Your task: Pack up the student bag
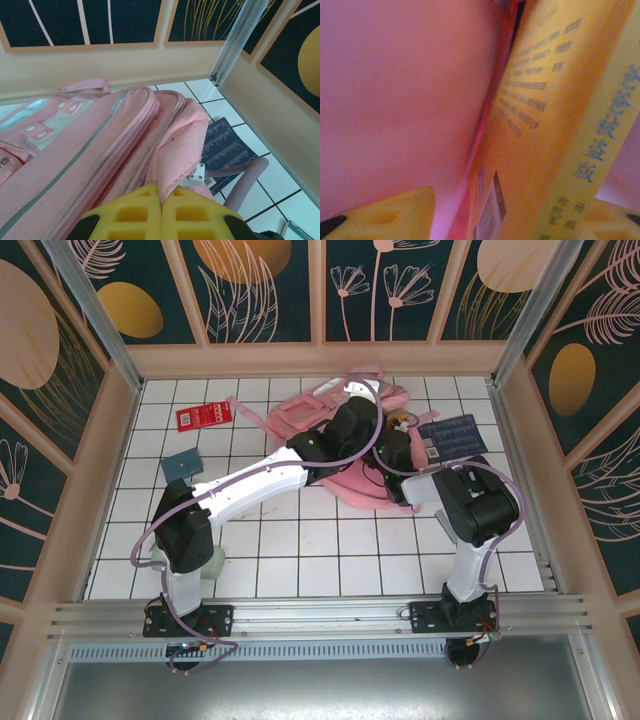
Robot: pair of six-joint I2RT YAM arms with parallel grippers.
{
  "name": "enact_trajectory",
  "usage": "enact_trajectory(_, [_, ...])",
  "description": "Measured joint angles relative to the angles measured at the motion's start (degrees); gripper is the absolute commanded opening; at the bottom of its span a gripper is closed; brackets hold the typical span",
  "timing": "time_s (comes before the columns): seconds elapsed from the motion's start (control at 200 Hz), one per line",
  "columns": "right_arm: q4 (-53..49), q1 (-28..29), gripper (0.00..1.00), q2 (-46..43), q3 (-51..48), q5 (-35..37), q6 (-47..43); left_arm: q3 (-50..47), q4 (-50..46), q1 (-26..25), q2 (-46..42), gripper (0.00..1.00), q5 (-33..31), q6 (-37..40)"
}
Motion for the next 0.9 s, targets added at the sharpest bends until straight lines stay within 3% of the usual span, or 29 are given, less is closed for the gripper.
enact_trajectory(0.19, [-13.20,-0.11,0.65,-1.42,1.49,-1.42,-7.78,0.00,-0.13,-0.02,0.00,0.00,-0.13,0.00])
enact_trajectory(0.465, [-25.79,-2.32,0.53,-4.59,4.04,-4.52,-17.18,0.00,-0.04,0.00,0.00,0.00,-0.46,0.02])
enact_trajectory(0.576, [-27.85,-2.38,0.47,-3.37,6.54,-5.99,-18.58,0.00,0.17,0.00,0.00,0.00,-0.87,0.02])
enact_trajectory(0.901, [-30.95,-0.17,0.49,5.09,18.14,-8.66,-21.46,-1.09,1.68,1.14,-0.83,0.00,-2.01,0.04])
